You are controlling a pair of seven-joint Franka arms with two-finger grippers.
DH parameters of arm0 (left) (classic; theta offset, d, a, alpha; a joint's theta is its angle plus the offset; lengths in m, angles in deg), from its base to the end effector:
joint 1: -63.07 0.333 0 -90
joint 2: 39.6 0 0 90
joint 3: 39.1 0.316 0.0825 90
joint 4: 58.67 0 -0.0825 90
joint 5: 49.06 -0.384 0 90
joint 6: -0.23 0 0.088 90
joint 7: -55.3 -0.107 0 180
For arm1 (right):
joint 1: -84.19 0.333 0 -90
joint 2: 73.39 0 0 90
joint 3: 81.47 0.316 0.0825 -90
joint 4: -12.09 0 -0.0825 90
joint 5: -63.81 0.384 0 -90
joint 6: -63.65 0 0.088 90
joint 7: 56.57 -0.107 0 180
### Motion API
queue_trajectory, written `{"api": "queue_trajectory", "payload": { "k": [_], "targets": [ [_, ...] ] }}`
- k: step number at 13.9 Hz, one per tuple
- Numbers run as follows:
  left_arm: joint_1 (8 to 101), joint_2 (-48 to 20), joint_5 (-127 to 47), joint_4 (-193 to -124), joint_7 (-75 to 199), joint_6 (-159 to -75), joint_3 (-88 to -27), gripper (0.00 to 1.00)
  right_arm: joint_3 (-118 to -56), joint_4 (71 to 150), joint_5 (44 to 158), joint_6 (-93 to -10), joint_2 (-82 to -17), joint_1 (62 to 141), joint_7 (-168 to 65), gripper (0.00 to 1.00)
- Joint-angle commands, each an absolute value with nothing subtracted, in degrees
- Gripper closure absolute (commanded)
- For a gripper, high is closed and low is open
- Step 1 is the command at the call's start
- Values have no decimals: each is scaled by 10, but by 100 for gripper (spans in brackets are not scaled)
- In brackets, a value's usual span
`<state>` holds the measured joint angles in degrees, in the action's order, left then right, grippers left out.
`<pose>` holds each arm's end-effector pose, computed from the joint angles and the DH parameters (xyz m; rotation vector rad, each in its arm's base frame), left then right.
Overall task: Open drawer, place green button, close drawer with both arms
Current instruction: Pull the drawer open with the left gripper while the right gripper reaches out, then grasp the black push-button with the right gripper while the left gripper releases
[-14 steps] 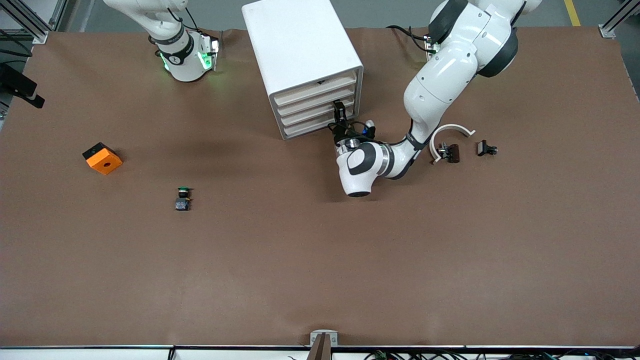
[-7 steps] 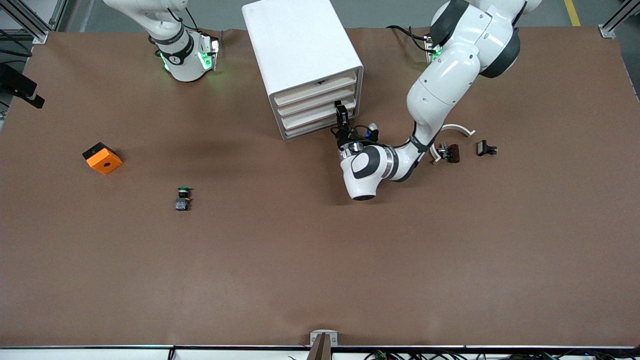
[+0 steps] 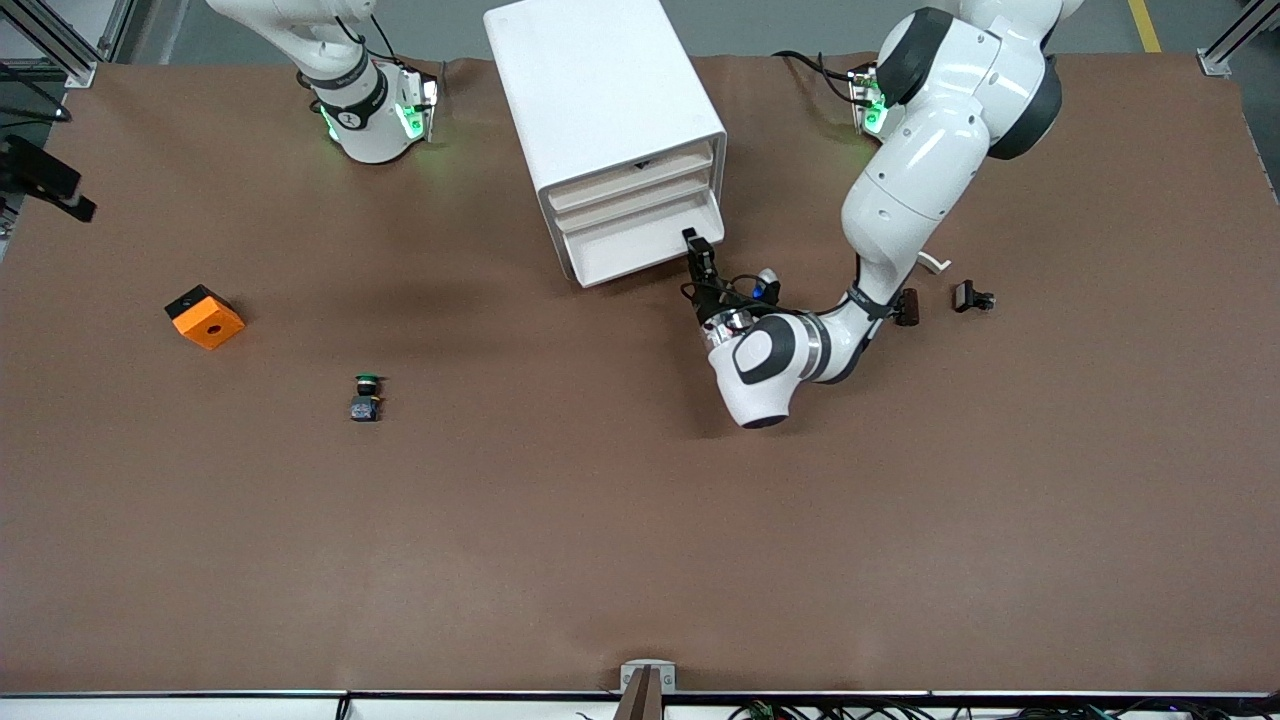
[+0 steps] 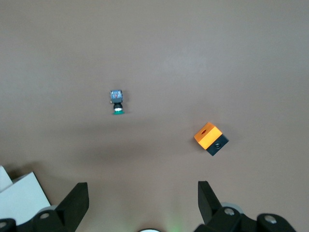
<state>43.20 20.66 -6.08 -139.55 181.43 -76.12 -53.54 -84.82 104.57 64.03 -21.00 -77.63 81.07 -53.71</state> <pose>0.4624 -0.3932 0.0994 -1.1152 -1.5437 1.3629 0.5180 -0.0595 0.6361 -3.1253 0.0977 0.0968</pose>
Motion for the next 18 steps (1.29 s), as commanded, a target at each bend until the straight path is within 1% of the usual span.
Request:
{"api": "queue_trajectory", "payload": {
  "k": [1, 3, 4, 8, 11, 13, 14, 15, 17, 18],
  "targets": [
    [449, 209, -54, -1377, 1817, -756, -528, 86, -850, 1021, 629, -212, -721, 824, -515, 0],
    [465, 207, -55, -1372, 1817, -756, -528, 86, -852, 1018, 626, -215, -687, 816, -511, 0],
    [474, 207, -56, -1364, 1817, -756, -528, 86, -853, 1011, 623, -216, -680, 811, -507, 0],
    [501, 209, -55, -1339, 1818, -756, -529, 84, -849, 1028, 633, -228, -682, 822, -548, 0],
    [511, 210, -55, -1335, 1817, -756, -528, 83, -849, 1075, 648, -278, -678, 844, -614, 0],
    [512, 212, -56, -1335, 1816, -757, -528, 81, -849, 1154, 648, -386, -682, 869, -615, 0],
    [512, 213, -56, -1335, 1815, -757, -527, 74, -849, 1183, 648, -425, -683, 876, -618, 0],
    [511, 215, -56, -1335, 1811, -758, -526, 62, -848, 1206, 648, -461, -681, 877, -637, 0],
    [511, 216, -56, -1336, 1808, -760, -526, 0, -847, 1255, 650, -536, -679, 890, -645, 0],
    [511, 216, -56, -1336, 1806, -761, -526, 0, -847, 1283, 650, -579, -677, 899, -646, 0]
  ]
}}
